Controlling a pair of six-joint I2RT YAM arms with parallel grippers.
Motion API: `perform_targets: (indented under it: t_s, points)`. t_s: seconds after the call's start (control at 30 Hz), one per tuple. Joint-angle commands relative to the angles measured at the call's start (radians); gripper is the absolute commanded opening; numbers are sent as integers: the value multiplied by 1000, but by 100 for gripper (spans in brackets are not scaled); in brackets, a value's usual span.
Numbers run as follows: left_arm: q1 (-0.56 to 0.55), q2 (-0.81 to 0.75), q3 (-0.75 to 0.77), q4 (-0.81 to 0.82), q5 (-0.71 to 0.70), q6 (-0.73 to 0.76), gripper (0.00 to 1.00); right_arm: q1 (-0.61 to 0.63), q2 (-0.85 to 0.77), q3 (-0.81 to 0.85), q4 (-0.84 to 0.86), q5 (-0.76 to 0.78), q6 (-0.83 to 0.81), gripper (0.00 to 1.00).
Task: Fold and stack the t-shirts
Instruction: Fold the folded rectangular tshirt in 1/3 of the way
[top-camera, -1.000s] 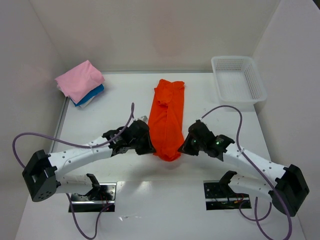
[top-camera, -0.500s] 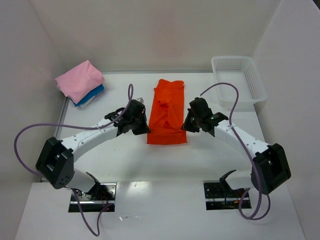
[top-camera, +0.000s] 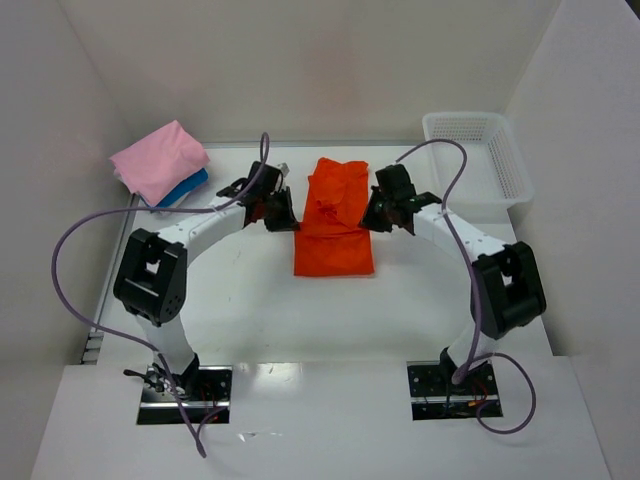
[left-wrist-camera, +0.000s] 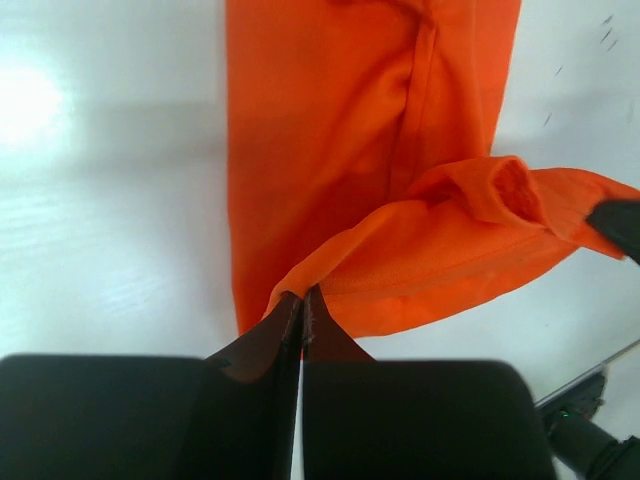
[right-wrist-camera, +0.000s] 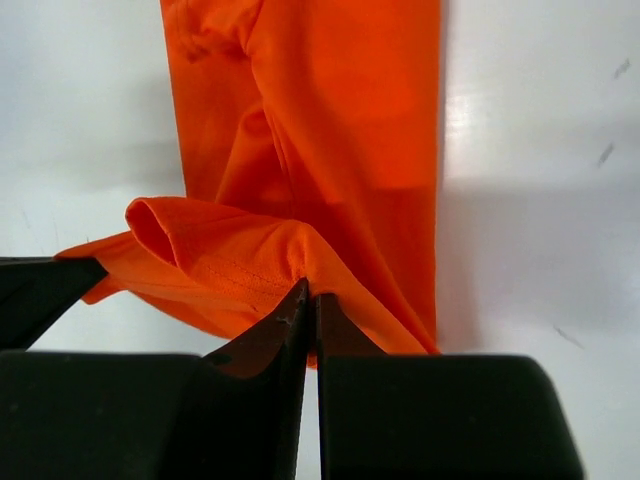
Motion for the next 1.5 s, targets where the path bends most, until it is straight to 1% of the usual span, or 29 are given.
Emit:
perform_targets:
  t_s: [0.0,0.1,0.23,0.27,0.3,0.33,0.4,0.43,0.5,0.57,0.63,0.7,0.73,0.8,0.87,0.9,0.93,1.0,1.03,1.07,1.13,1.17,1.2,1.33,1.4,1.47]
  points:
    - [29,65,77,29,95,79,0,-20,100,107,51,-12,-44,9]
    - [29,134,140,29,128,112,0,-38,151,149,51,-12,-55,9]
    - [38,212,203,15,152,132,0,-64,203,160,51,-33,-66,10]
    - [38,229,214,15,166,132,2,-75,216,160,51,-33,-77,12]
    - [38,258,223,15,175,132,8,-75,216,160,51,-33,-77,14]
    - [38,268,232,15,176,132,13,-87,216,160,51,-33,-87,22]
    - [47,268,232,24,165,123,25,-100,225,160,61,-33,-87,30]
    - [47,268,222,42,154,122,32,-110,225,160,76,-33,-98,33]
    - [60,268,221,53,123,122,37,-123,225,172,99,-33,-107,37]
    - [84,268,234,64,123,122,41,-132,225,184,117,-46,-135,37]
    - [96,277,259,75,132,122,54,-141,234,212,117,-55,-156,40]
    - [106,277,283,75,133,122,68,-141,234,245,117,-55,-184,51]
    - [106,277,292,75,133,136,80,-141,234,255,108,-55,-184,55]
    - [106,266,316,75,133,150,91,-141,225,265,108,-55,-202,62]
    - [106,234,316,75,142,185,99,-141,185,265,119,-65,-202,62]
    - [106,219,316,75,142,197,99,-141,170,256,119,-75,-213,62]
    - [106,202,316,75,172,208,99,-141,132,256,131,-105,-213,62]
    - [106,147,289,87,221,239,99,-141,96,215,142,-153,-213,54]
    - [106,127,248,98,276,239,99,-141,79,198,157,-180,-225,41]
    - [106,84,219,113,304,253,96,-141,55,155,169,-235,-226,36]
    - [71,44,150,174,338,264,88,-121,55,115,170,-248,-226,25]
    - [58,16,89,187,359,264,85,-112,55,86,170,-248,-226,20]
    - [38,7,59,200,376,264,83,-103,55,75,170,-260,-226,18]
    - [6,-21,-62,263,402,189,83,-37,55,32,170,-260,-215,18]
    - [-5,-33,-104,294,438,178,83,-5,55,6,192,-269,-193,18]
    - [-14,-22,-128,315,438,164,83,5,68,-4,202,-270,-184,19]
